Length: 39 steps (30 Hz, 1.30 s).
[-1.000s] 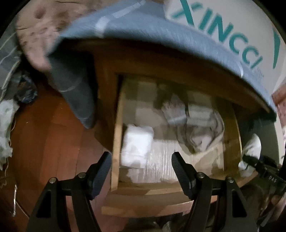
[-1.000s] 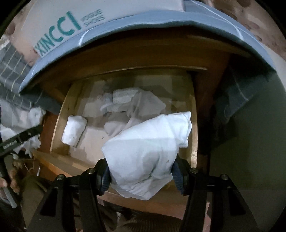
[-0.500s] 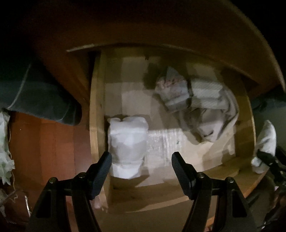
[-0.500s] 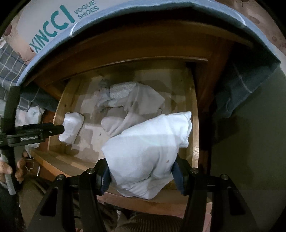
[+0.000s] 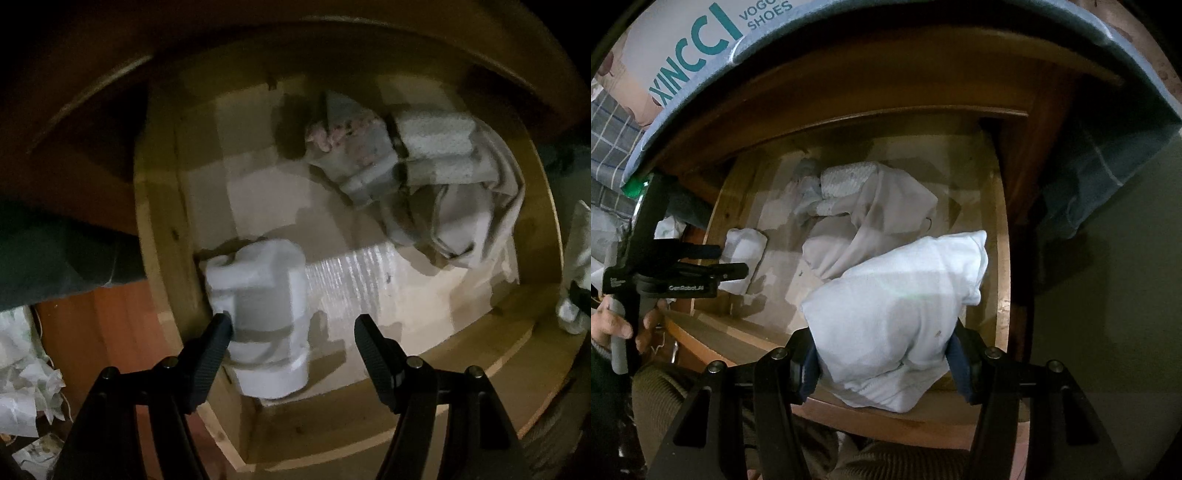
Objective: Take underwear out of drawer
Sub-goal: 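Close the left gripper on the white rolled sock, then lift the white sock with the left gripper over the box while the right holds the white cloth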
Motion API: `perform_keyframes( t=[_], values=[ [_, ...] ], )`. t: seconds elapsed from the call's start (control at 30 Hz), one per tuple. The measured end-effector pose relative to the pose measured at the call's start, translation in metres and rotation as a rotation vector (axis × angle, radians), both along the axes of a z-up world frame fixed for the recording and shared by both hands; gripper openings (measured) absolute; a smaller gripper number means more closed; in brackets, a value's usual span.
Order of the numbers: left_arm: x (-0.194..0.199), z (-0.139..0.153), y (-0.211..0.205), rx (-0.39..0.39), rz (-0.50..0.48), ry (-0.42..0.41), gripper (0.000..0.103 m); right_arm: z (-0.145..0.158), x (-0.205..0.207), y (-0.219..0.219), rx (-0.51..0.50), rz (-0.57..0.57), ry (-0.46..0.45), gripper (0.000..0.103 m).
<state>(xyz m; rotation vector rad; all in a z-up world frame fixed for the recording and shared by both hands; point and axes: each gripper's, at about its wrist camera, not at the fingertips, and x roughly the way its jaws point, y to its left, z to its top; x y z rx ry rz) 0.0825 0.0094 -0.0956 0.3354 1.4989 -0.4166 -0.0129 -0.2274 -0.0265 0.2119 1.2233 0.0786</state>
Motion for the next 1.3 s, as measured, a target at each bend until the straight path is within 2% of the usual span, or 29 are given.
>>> perform_keyframes(
  t=[0.37, 0.6, 0.63, 0.67, 0.7, 0.93, 1.1, 1.3],
  values=[
    [0.030, -0.024, -0.017, 0.130, 0.005, 0.097, 0.072, -0.003, 0.000, -0.001, 0.024, -0.002, 0.008, 0.055],
    [0.031, -0.028, -0.024, 0.157, 0.004, 0.068, 0.071, -0.005, 0.001, -0.003, 0.043, -0.007, 0.017, 0.055],
    [0.030, -0.028, -0.024, 0.162, 0.011, 0.062, 0.066, -0.005, 0.001, -0.003, 0.043, -0.006, 0.018, 0.055],
    [0.029, -0.028, -0.023, 0.180, 0.011, 0.054, 0.052, -0.004, 0.001, -0.003, 0.042, -0.006, 0.017, 0.055],
    [0.027, -0.029, -0.021, 0.198, 0.013, 0.048, 0.049, -0.004, 0.001, -0.003, 0.043, -0.006, 0.017, 0.055],
    [0.020, -0.024, -0.013, 0.176, 0.052, 0.032, 0.041, -0.005, 0.003, -0.001, 0.035, -0.005, 0.021, 0.055],
    [0.006, -0.024, -0.006, 0.110, 0.099, 0.043, 0.038, -0.007, 0.004, 0.000, 0.030, -0.006, 0.025, 0.055],
    [-0.010, 0.003, 0.001, 0.050, 0.112, -0.011, 0.038, -0.007, 0.004, 0.005, 0.008, -0.001, 0.024, 0.055]
  ],
)
